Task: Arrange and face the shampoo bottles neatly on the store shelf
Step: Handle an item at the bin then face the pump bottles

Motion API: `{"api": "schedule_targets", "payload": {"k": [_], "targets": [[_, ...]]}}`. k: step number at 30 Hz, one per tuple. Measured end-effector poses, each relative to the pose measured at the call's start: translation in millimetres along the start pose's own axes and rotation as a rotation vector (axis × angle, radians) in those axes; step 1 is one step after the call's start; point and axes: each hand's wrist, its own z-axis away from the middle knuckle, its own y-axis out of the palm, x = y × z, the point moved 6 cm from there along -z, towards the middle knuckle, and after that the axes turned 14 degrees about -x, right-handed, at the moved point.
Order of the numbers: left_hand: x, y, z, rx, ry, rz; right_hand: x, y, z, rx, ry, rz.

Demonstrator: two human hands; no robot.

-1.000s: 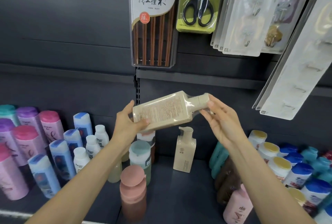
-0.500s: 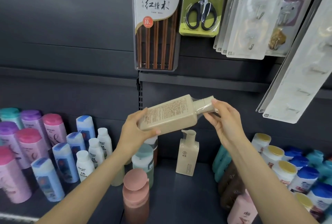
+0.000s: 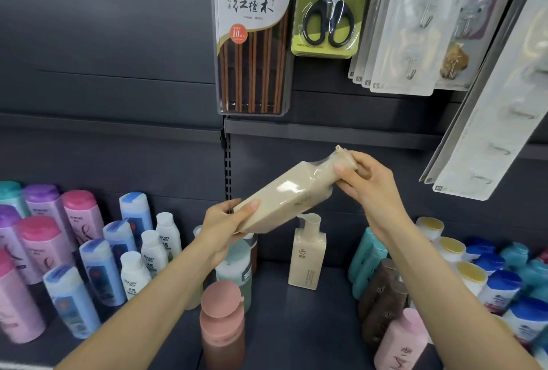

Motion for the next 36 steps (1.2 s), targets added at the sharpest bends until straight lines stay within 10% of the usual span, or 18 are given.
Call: {"api": "schedule_targets", "payload": {"k": [9,15,20,36], "targets": [[35,25,4,0.271,-0.247,-0.224,-8,4,1,-0.241,-0.066,0.448],[28,14,-23,0.010,0.377,-0.686,-25,9,12,-0.160,-0.142,0.576],[37,7,-24,0.117,0.655,-1.032,-72,16,17,-0.061,-0.085,0.691],[55,1,-44,0.261,0.539,-1.370,-155,2,29,-0.005,0.120,0.816]]}}
